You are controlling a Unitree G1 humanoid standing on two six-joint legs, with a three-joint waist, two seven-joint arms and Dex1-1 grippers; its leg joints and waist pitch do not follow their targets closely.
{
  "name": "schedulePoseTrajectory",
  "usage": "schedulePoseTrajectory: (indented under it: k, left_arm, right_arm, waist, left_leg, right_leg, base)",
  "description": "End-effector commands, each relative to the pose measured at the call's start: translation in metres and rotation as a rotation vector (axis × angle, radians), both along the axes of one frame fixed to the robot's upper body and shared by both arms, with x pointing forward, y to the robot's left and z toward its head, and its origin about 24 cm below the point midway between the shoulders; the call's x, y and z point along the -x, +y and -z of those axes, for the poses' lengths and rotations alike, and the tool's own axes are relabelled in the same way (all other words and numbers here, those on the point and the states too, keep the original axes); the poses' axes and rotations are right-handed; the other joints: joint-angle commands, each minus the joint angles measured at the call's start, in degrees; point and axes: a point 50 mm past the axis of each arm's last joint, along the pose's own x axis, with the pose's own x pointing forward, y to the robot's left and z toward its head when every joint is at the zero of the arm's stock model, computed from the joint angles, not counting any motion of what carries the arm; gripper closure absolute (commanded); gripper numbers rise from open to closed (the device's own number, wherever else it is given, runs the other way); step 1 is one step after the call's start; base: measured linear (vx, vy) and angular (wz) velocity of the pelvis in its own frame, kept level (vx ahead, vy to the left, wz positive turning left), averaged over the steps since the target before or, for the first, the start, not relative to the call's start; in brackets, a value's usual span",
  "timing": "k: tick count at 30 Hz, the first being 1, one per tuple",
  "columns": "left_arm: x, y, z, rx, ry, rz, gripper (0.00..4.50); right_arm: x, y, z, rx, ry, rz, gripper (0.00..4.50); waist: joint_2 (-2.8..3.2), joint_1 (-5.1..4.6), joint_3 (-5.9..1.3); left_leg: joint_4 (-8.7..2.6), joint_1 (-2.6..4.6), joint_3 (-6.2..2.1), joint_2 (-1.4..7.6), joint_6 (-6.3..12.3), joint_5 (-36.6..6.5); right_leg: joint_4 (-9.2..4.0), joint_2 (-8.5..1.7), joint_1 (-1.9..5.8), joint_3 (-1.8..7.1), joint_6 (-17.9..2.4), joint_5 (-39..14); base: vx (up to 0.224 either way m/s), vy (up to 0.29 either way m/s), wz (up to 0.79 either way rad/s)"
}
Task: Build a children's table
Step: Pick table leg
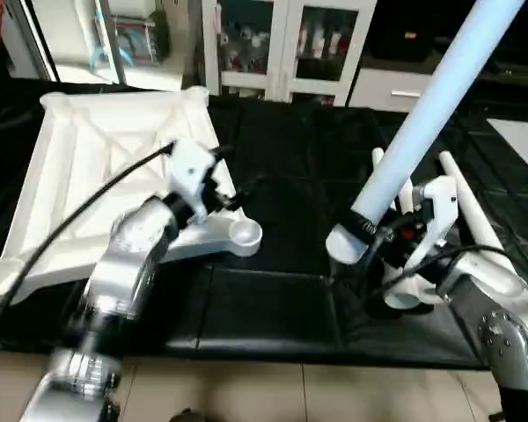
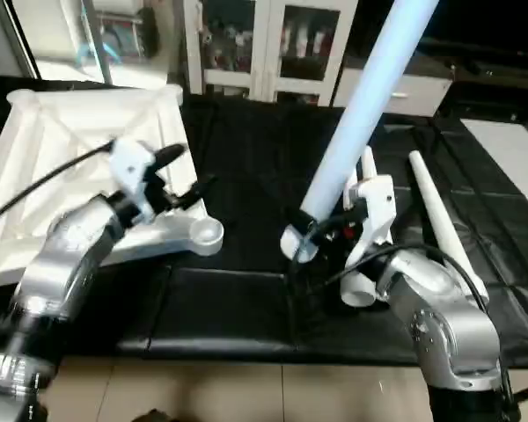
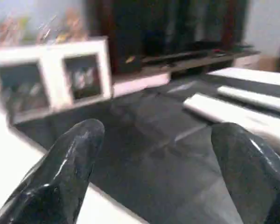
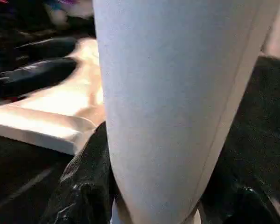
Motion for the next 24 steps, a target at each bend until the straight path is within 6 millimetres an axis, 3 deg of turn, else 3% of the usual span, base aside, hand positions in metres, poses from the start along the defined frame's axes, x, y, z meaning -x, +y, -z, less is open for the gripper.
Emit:
schedulePoseTrajectory:
  k: [1, 2, 3, 4, 5, 8, 12, 13, 16, 17, 18, 19, 20, 21, 22, 23, 24]
  left_arm:
    - [0.005, 0.005, -0.001, 0.018, 0.025, -0.095, 0.33]
    - [0.011, 0.009, 0.003, 0.024, 0.041, -0.142, 0.33]
    - [0.019, 0.014, 0.009, 0.011, 0.052, -0.199, 0.33]
    - [0.025, 0.019, 0.015, -0.012, 0.052, -0.243, 0.33]
    - [0.031, 0.023, 0.02, -0.022, 0.058, -0.286, 0.33]
    - [0.036, 0.024, 0.021, -0.016, 0.056, -0.332, 0.33]
    - [0.034, 0.014, 0.006, -0.016, -0.009, -0.326, 0.33]
    - [0.034, 0.014, 0.005, -0.015, -0.013, -0.335, 0.33]
    - [0.039, 0.01, 0.006, 0.002, -0.008, -0.36, 0.33]
    - [0.04, 0.01, 0.007, 0.003, -0.005, -0.361, 0.33]
    - [0.042, 0.009, 0.009, 0.003, 0.0, -0.362, 0.33]
    - [0.043, 0.009, 0.01, 0.004, 0.003, -0.362, 0.33]
    - [0.045, 0.008, 0.011, -0.007, 0.007, -0.371, 0.33]
    - [0.045, 0.008, 0.011, -0.007, 0.007, -0.371, 0.33]
    - [0.049, 0.01, 0.011, -0.004, 0.011, -0.39, 0.33]
    - [0.051, 0.011, 0.011, 0.003, 0.014, -0.401, 0.33]
    - [0.051, 0.011, 0.011, 0.005, 0.015, -0.402, 0.33]
  right_arm:
    - [-0.003, -0.006, -0.004, -0.004, -0.039, 0.106, 2.62]
    - [-0.004, -0.008, -0.006, -0.013, -0.073, 0.172, 2.62]
    - [-0.004, -0.009, -0.006, -0.009, -0.099, 0.228, 2.62]
    - [-0.003, -0.01, -0.005, 0.007, -0.116, 0.269, 2.62]
    - [-0.002, -0.012, 0.0, 0.024, -0.102, 0.317, 2.62]
    - [0.0, -0.016, 0.011, 0.081, -0.064, 0.393, 2.62]
    - [0.003, -0.014, 0.02, 0.063, -0.04, 0.386, 2.62]
    - [0.004, -0.011, 0.02, 0.064, -0.049, 0.374, 2.62]
    - [0.008, -0.005, 0.017, 0.017, -0.075, 0.371, 2.62]
    - [0.008, -0.005, 0.017, 0.013, -0.078, 0.374, 2.62]
    - [0.009, -0.005, 0.017, 0.012, -0.083, 0.374, 2.62]
    - [0.009, -0.005, 0.017, 0.012, -0.086, 0.374, 2.62]
    - [0.009, -0.005, 0.017, 0.004, -0.091, 0.376, 2.62]
    - [0.009, -0.005, 0.017, 0.004, -0.091, 0.376, 2.62]
    - [0.008, -0.004, 0.016, -0.007, -0.097, 0.37, 2.62]
    - [0.007, -0.002, 0.015, -0.015, -0.104, 0.36, 2.62]
    - [0.006, -0.001, 0.014, -0.008, -0.108, 0.35, 2.62]
  waist:
    - [0.79, -0.12, -3.42]
    - [0.67, -0.17, -3.3]
    - [1.09, -0.2, -3.4]
    - [0.92, -0.44, -3.33]
    - [1.56, -0.52, -3.27]
    - [1.33, -0.79, -3.11]
    - [1.61, -0.63, -3.01]
    - [1.36, -0.86, -2.94]
    - [1.2, -0.81, -3.08]
    - [0.98, -0.8, -3.15]
    - [0.22, -0.73, -3.2]
    - [0.41, -0.43, -3.22]
    - [-0.01, -0.09, -3.19]
    - [0.25, 0.58, -3.22]
    - [-0.11, 0.92, -3.31]
    - [0.03, 1.71, -3.32]
    - [0.37, 2.44, -3.32]
  left_leg:
    - [-4.33, 0.79, -0.95, 2.48, -1.87, -12.7]
    - [-4.42, 0.76, -0.95, 2.33, -1.87, -13.1]
    - [-4.44, 0.79, -1.06, 2.39, -2.09, -12.9]
    - [-4.56, 0.66, -1.12, 2.44, -2.16, -13.0]
    - [-4.65, 0.68, -1.2, 2.48, -2.4, -13.3]
    - [-4.76, 0.92, -1.13, 2.22, -2.6, -15.6]
    - [-4.87, 1.07, -1.29, 2.29, -2.65, -17.8]
    - [-4.98, 0.67, -1.4, 2.21, -2.48, -17.7]
    - [-4.74, 0.47, -1.28, 2.18, -1.76, -15.8]
    - [-4.54, 0.12, -1.0, 1.92, -0.57, -14.4]
    - [-4.32, -0.14, -0.74, 1.72, 0.57, -13.5]
    - [-4.12, -0.32, -0.73, 1.66, 1.61, -12.5]
    - [-3.56, -0.73, -0.51, 1.42, 4.05, -10.7]
    - [-2.55, -1.15, -0.92, 1.51, 6.2, -8.6]
    - [-2.01, -1.26, -0.99, 1.5, 7.19, -7.5]
    - [-0.18, -1.86, -1.58, 1.53, 9.18, -6.3]
    - [1.14, -2.4, -2.62, 2.26, 9.93, -5.5]
  right_leg:
    - [-4.68, -4.62, 2.04, 2.71, -9.4, -11.4]
    - [-4.97, -4.55, 2.02, 2.66, -8.8, -12.7]
    - [-4.91, -4.51, 1.9, 2.71, -8.4, -12.4]
    - [-4.99, -4.35, 1.91, 2.68, -7.9, -12.0]
    - [-4.96, -4.21, 1.82, 2.71, -7.4, -11.5]
    - [-5.41, -3.85, 1.64, 2.71, -6.2, -13.7]
    - [-5.6, -3.97, 1.38, 2.82, -5.4, -14.7]
    - [-5.54, -4.01, 1.7, 2.78, -5.4, -14.4]
    - [-5.4, -4.17, 1.81, 2.91, -5.4, -13.1]
    - [-5.42, -4.64, 2.01, 3.22, -5.6, -12.5]
    - [-5.59, -5.01, 2.28, 3.45, -5.6, -12.8]
    - [-5.58, -5.6, 2.49, 3.74, -5.9, -13.1]
    - [-6.21, -6.69, 2.81, 4.36, -6.2, -14.7]
    - [-6.92, -8.65, 3.25, 5.39, -6.5, -16.6]
    - [-7.22, -9.36, 3.45, 5.85, -6.8, -16.9]
    - [-8.0, -11.84, 3.92, 7.51, -7.6, -17.4]
    - [-8.56, -13.74, 4.09, 8.56, -9.1, -18.2]
  base:
    - [0.0, 0.0, 0.0]
    - [0.0, 0.0, 0.0]
    - [0.0, 0.0, 0.0]
    - [0.0, 0.0, 0.0]
    - [0.0, 0.0, 0.0]
    - [0.0, 0.0, 0.0]
    - [0.0, 0.0, 0.0]
    - [0.0, 0.0, 0.0]
    - [0.0, 0.0, 0.0]
    - [0.0, 0.0, 0.0]
    - [0.0, 0.0, 0.0]
    - [0.0, 0.0, 0.0]
    - [0.0, 0.0, 0.0]
    - [0.0, 0.0, 0.0]
    - [0.0, 0.0, 0.0]
    - [0.0, 0.0, 0.0]
    - [0.004, 0.088, 0.0]
